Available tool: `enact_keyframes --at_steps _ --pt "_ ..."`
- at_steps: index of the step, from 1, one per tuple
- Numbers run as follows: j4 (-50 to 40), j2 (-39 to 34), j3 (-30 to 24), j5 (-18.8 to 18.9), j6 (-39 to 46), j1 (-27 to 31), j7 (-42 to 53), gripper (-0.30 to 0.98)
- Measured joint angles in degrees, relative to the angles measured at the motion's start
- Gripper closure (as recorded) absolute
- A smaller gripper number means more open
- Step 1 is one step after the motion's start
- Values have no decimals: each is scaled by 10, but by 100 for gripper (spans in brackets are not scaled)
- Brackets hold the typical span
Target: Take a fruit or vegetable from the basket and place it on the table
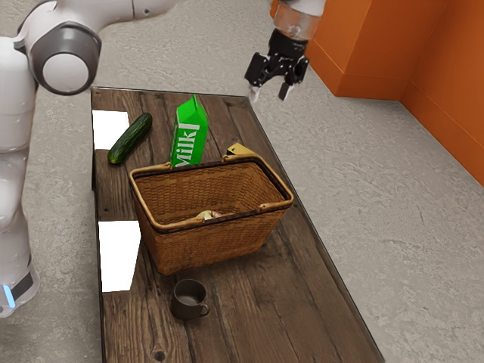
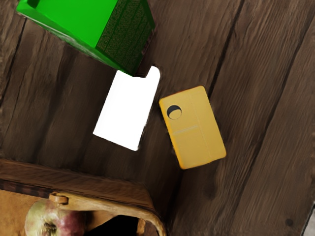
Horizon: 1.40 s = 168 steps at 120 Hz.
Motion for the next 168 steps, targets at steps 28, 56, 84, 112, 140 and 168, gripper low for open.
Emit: enact_keyframes --at_steps 28,56,84,112,140,168 --pt "14 -43 -7 -22 2 -53 -87 0" --pt "-215 -206 -4 -97 35 -75 -138 0" --pt "-388 -277 -84 -22 136 -62 -132 0" --pt "-458 -335 -180 -54 219 -1 -120 0" --pt "-533 -367 -197 -102 258 21 -117 0" --pt "-569 -363 -209 -80 281 23 -110 0"
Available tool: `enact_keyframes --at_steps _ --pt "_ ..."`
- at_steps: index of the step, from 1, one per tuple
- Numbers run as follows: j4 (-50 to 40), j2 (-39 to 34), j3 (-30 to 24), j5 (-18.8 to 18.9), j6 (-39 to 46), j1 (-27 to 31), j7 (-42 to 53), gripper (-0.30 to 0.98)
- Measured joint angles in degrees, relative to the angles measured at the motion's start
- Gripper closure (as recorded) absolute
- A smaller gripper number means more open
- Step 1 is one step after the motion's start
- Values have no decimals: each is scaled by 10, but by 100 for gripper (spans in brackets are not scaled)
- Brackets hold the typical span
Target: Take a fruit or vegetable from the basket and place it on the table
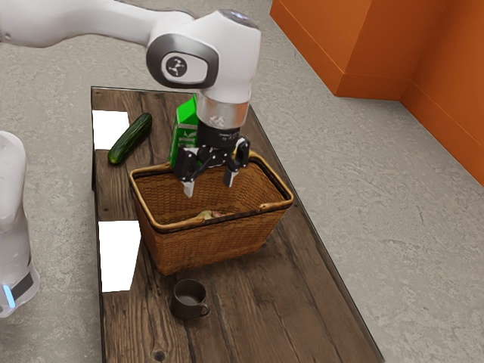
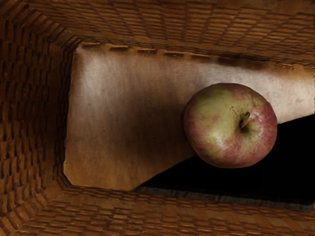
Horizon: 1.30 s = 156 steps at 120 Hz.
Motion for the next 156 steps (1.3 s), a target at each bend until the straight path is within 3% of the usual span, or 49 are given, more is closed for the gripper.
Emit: enact_keyframes --at_steps 59,79,118,156 --pt "-41 19 3 10 66 3 26 0" --pt "-100 34 11 -8 108 17 42 0" --pt "-109 79 38 -13 180 21 84 0" --pt "-157 72 38 -30 236 31 117 -1"
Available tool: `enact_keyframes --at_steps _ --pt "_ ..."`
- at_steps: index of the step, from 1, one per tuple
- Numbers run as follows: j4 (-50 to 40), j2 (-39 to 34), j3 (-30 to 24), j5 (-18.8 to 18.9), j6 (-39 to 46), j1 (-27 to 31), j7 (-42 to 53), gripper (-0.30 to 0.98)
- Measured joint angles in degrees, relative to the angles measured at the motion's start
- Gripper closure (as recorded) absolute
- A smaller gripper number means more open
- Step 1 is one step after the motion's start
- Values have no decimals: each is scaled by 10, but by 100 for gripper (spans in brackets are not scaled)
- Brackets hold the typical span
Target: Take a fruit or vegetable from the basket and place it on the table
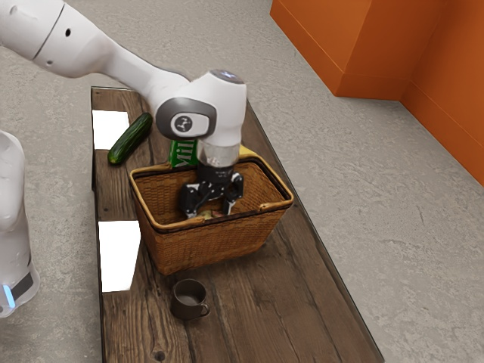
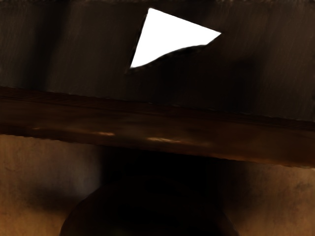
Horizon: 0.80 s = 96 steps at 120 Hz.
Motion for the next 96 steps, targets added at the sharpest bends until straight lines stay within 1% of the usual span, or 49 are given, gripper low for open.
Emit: enact_keyframes --at_steps 13,24,37,42,52,64,76,86,92,96 --pt "0 28 2 -10 20 -4 2 0" --pt "1 35 2 2 41 -5 -22 0" --pt "-1 38 2 7 59 -5 -42 4" --pt "-1 38 2 4 64 -5 -45 13" --pt "-2 29 3 -16 65 -2 -30 31" --pt "-1 -3 3 -26 63 3 -16 44" --pt "8 -72 5 -29 57 8 -2 54" --pt "63 -107 3 -19 44 -2 6 61" --pt "97 -120 -17 -14 34 -26 4 63" --pt "108 -136 -49 -13 28 -43 -2 63"
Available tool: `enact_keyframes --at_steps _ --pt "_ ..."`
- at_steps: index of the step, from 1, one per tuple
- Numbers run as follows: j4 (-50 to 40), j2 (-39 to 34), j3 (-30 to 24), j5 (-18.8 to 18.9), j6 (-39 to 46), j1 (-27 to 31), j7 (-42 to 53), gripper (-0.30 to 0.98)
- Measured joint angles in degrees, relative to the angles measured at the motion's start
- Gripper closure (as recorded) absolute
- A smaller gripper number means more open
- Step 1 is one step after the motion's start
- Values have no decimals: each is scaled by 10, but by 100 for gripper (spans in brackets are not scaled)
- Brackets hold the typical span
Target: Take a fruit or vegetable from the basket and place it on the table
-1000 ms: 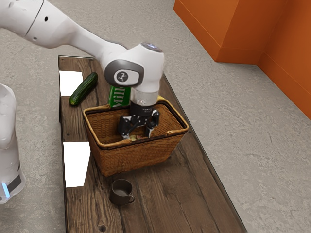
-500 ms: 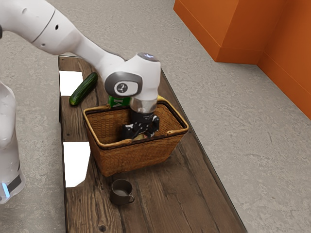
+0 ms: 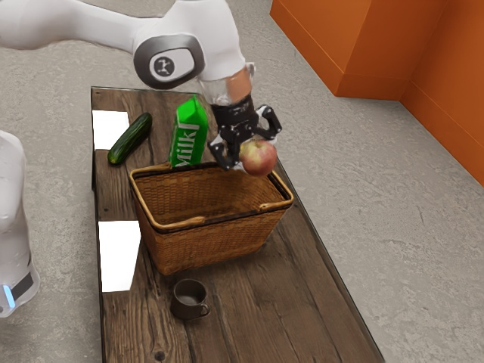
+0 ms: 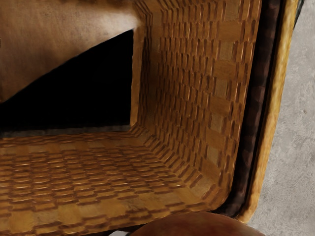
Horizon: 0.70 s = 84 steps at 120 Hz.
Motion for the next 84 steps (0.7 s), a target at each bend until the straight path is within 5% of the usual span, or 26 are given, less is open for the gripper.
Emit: enact_keyframes --at_steps 9,20,34,66,77,84 --pt "35 -4 -73 0 -10 -24 -21 62" --pt "105 60 -98 2 -18 -45 -42 63" --pt "133 94 -99 7 -20 -57 -65 35" --pt "122 110 -35 20 -13 -75 -115 6" --pt "411 201 42 52 -159 -67 -143 3" --pt "423 186 91 71 -238 -59 -163 2"
